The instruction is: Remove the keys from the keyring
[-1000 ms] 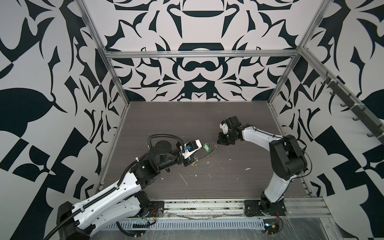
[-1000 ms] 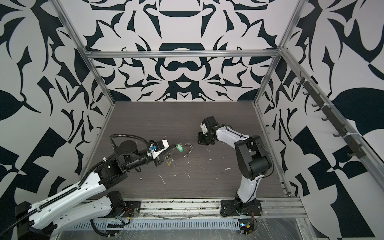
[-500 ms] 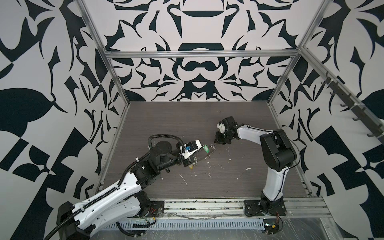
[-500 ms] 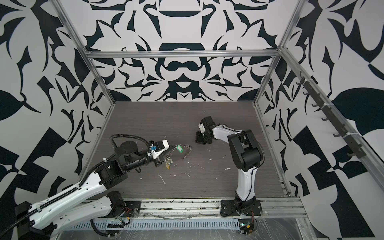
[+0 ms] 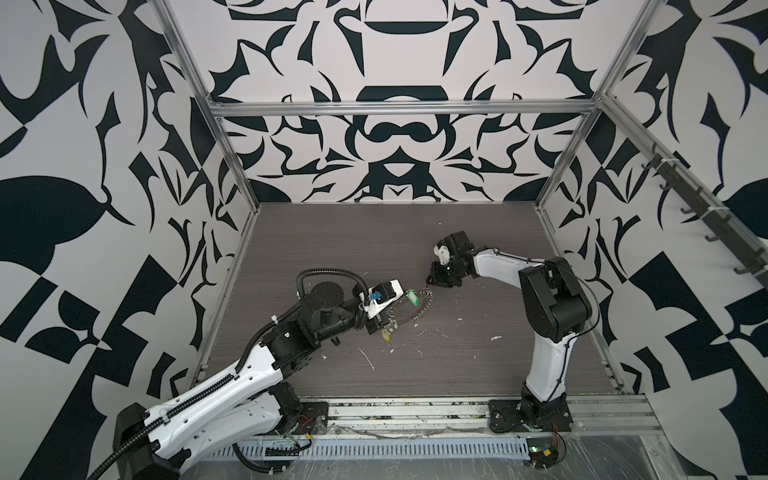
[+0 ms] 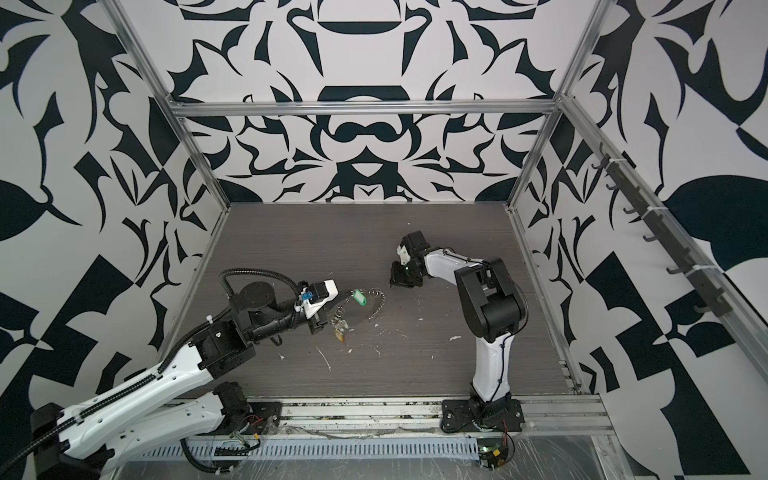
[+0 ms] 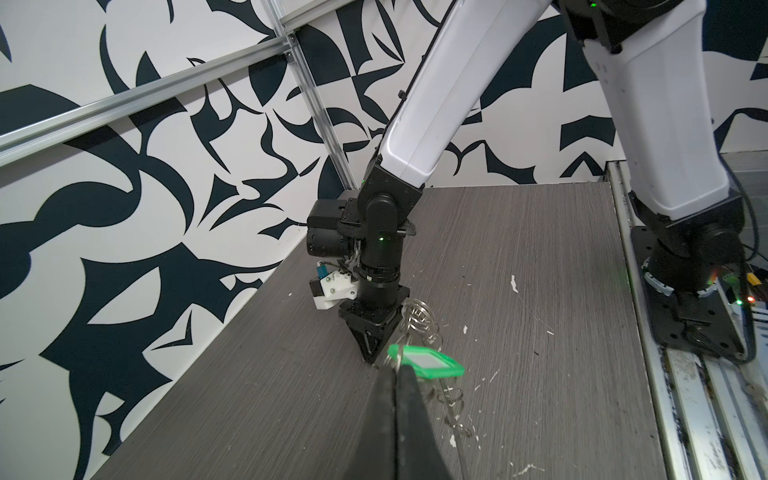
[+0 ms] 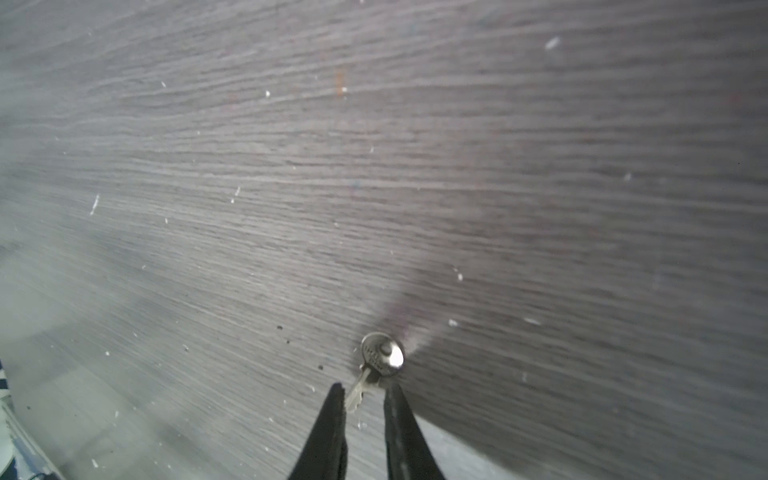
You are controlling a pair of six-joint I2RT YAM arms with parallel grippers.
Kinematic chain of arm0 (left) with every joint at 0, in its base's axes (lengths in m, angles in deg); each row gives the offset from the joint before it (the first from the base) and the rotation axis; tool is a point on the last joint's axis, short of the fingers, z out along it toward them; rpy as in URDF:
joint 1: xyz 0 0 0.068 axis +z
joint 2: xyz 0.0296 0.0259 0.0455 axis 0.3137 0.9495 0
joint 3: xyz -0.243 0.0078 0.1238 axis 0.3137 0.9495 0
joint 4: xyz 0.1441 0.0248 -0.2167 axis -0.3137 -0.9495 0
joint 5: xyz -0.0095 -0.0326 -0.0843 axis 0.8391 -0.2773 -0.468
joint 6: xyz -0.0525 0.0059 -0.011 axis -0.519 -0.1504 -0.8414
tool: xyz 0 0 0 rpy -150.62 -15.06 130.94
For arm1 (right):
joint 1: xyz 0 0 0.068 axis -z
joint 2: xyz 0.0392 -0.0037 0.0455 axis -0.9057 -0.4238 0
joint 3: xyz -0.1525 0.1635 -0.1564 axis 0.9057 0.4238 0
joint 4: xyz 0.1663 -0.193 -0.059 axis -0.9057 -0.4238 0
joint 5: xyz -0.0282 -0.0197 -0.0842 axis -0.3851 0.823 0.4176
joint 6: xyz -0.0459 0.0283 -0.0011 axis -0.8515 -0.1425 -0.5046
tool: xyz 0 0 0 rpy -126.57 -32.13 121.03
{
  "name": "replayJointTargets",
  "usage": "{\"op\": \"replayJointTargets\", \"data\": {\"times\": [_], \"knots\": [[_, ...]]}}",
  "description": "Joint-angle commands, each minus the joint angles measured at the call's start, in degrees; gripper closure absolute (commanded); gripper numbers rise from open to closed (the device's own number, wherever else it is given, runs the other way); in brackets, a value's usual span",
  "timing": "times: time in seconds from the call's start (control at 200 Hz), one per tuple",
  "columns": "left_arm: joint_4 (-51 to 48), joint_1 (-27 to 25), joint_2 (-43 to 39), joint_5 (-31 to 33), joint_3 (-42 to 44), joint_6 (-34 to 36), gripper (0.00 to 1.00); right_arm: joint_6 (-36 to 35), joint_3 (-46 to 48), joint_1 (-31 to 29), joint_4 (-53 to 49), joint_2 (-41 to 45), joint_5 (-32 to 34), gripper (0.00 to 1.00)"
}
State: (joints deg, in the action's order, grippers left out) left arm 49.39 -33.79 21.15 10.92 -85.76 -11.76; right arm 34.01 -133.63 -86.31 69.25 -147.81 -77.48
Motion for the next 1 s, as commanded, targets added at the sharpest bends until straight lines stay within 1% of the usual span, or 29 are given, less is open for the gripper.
{"op": "replayJointTargets", "data": {"times": [0.0,0.155,0.25,0.335,0.485,0.575,0.67,0.76,0.835,0.91,0.995], "knots": [[2.78,0.22,-0.78,-0.78,0.15,-0.53,1.0,-1.01,-2.23,0.12,-2.32,1.45,1.72,0.74],[2.9,0.22,-0.74,-0.75,0.05,-0.36,1.0,-2.6,-2.27,0.14,-6.28,6.07,5.57,0.69],[3.09,0.22,-0.96,-0.24,0.14,-0.38,1.0,-3.4,-1.09,0.46,-8.56,11.89,8.08,0.64],[3.09,0.22,-1.0,-0.37,0.06,-0.44,1.0,-4.59,0.31,0.64,-10.35,17.94,7.99,0.61],[2.7,0.31,-0.63,-1.18,-0.2,-0.41,1.0,-7.27,2.88,0.65,-13.65,29.01,5.34,0.57],[2.43,0.31,-0.26,-1.5,-0.2,-0.35,1.0,-8.57,4.13,0.64,-16.23,34.88,1.34,0.56],[2.64,0.31,0.23,-1.69,-0.4,-0.48,1.0,-9.16,5.7,0.64,-18.29,41.04,-2.94,0.61],[2.73,0.38,0.75,-2.1,-0.56,-0.46,1.0,-7.69,7.95,0.64,-16.81,47.03,-6.9,0.64],[2.74,0.39,1.05,-1.94,-0.73,-0.36,1.0,-5.98,9.42,0.64,-15.55,50.48,-11.04,0.62],[2.56,0.44,1.4,-1.79,-0.99,-0.12,1.0,-4.0,9.93,0.26,-15.25,52.58,-13.69,0.62],[2.45,0.39,1.75,-1.77,-1.35,-0.13,1.0,-1.33,11.1,-0.52,-14.21,54.27,-16.79,0.59]]}}
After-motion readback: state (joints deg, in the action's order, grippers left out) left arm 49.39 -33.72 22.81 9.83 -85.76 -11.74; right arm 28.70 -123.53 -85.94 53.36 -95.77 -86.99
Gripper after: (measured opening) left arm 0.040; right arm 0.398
